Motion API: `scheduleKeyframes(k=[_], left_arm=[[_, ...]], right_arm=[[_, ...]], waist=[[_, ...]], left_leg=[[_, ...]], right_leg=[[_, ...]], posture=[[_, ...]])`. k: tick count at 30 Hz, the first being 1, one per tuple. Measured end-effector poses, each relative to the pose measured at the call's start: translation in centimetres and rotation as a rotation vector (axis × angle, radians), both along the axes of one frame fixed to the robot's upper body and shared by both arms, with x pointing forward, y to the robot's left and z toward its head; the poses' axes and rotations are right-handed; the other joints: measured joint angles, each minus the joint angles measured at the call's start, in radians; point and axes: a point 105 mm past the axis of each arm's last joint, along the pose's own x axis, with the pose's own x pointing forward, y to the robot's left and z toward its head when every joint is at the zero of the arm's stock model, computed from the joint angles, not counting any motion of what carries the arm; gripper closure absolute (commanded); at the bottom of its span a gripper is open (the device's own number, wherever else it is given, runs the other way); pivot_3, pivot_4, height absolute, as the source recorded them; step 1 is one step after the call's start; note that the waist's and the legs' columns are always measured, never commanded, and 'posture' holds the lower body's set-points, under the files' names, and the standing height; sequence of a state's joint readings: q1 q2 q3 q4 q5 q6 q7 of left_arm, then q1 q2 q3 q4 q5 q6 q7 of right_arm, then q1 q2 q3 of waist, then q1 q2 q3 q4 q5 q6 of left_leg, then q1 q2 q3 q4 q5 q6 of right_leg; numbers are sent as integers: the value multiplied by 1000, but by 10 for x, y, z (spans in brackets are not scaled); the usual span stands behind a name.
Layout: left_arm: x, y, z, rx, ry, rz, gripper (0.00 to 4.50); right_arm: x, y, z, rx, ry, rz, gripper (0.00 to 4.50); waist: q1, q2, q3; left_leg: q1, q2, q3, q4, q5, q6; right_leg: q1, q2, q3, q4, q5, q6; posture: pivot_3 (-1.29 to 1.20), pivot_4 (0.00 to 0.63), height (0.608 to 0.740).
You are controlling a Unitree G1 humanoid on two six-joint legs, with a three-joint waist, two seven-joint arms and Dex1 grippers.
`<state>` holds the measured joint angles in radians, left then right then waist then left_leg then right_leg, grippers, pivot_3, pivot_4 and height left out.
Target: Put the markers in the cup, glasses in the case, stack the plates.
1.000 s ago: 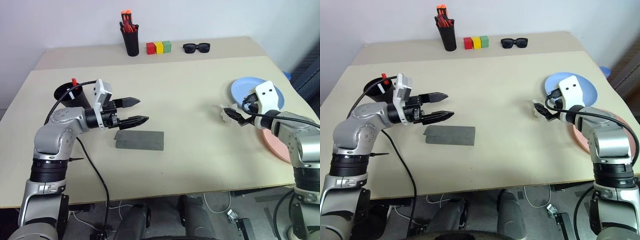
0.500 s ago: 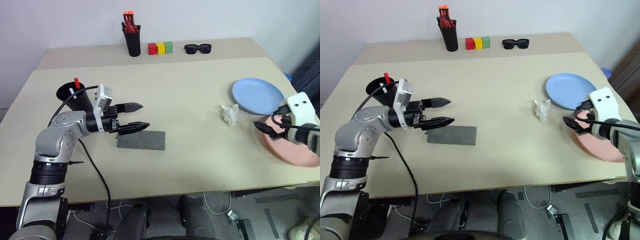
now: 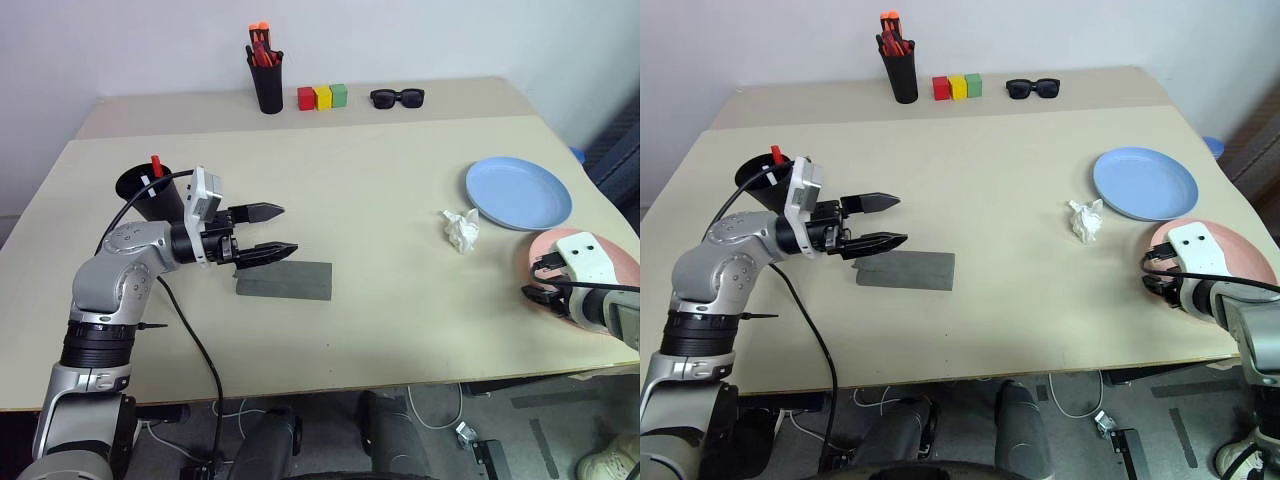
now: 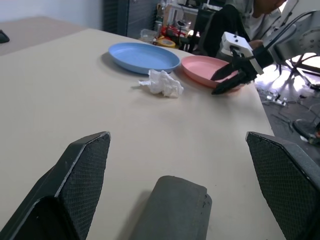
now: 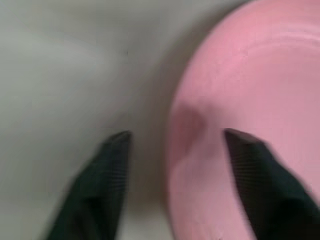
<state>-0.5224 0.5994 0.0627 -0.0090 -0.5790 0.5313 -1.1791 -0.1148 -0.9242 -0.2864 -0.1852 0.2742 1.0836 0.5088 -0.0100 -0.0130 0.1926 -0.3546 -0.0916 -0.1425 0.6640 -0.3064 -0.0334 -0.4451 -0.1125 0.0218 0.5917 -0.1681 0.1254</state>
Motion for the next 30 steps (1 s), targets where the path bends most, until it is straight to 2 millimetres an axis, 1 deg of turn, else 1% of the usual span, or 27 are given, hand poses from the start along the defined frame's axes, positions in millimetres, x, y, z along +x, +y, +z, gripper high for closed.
scheduleKeyframes(k=[2, 5, 8, 10, 13, 16, 19, 23, 26, 28, 30], left_arm=[[1, 0, 0, 0, -3, 6, 0], [1, 1, 1, 2, -12, 15, 0], [3, 2, 2, 1, -22, 31, 0], [4, 3, 2, 0, -23, 39, 0], [5, 4, 2, -1, -26, 55, 0], [6, 6, 2, -2, -33, 77, 0], [5, 6, 1, -2, -35, 93, 0], [0, 4, 1, 4, -46, 111, 0], [0, 7, 3, -4, -48, 137, 0], [-3, 7, 3, -9, -47, 142, 0], [-4, 7, 3, -6, -42, 148, 0]], right_arm=[[3, -3, 3, -22, -15, -12, 4464], [16, -15, 24, -89, -97, -46, 4464], [33, -25, 46, -118, -193, -91, 4464], [46, -24, 65, -140, -271, -82, 4464], [65, -14, 84, -181, -347, -24, 4464], [87, 2, 86, -186, -381, 61, 4464], [113, 21, 80, -170, -393, 138, 4464], [137, 40, 69, -161, -392, 208, 4464], [146, 49, 62, -128, -392, 240, 3578], [149, 52, 60, -116, -390, 254, 2642], [151, 50, 62, -124, -395, 252, 1546]], waist=[[0, 0, 0], [-3, 0, 0], [-2, 1, 0], [-5, 1, 0], [-6, 0, 0], [-5, 0, 0], [-11, 0, 0], [-7, 1, 0], [-4, 1, 0], [-4, 1, 0], [-4, 1, 0]], left_leg=[[0, 0, 0, 0, 0, 0], [0, 0, 1, 1, 0, 0], [0, 0, 1, 0, 0, 0], [0, 0, 1, 0, 0, 0], [0, 0, 1, 0, 0, 1], [-1, 0, 1, 0, -1, 1], [-1, 0, 2, 0, -1, 1], [-2, 0, 2, -1, -1, 1], [-2, -1, 1, -1, -1, 1], [-2, -1, 1, -1, -1, 1], [-2, -1, 1, -1, -1, 1]], right_leg=[[0, 0, 0, 0, 0, 0], [1, 0, 0, -1, 1, 1], [1, 0, 0, -2, 1, 1], [1, 0, 0, -2, 1, 1], [1, 1, 0, -4, 1, 1], [1, 0, 0, -5, 2, 2], [1, 1, 1, -6, 3, 2], [0, 1, 1, -9, 3, 2], [0, 1, 1, -10, 4, 2], [0, 1, 1, -10, 4, 2], [0, 1, 1, -11, 4, 3]], posture=[[0, 150, 740], [0, 150, 740], [0, 150, 740], [0, 150, 740], [0, 150, 740], [0, 150, 740], [0, 150, 740], [0, 150, 740], [0, 150, 740], [0, 150, 740], [0, 150, 740]])
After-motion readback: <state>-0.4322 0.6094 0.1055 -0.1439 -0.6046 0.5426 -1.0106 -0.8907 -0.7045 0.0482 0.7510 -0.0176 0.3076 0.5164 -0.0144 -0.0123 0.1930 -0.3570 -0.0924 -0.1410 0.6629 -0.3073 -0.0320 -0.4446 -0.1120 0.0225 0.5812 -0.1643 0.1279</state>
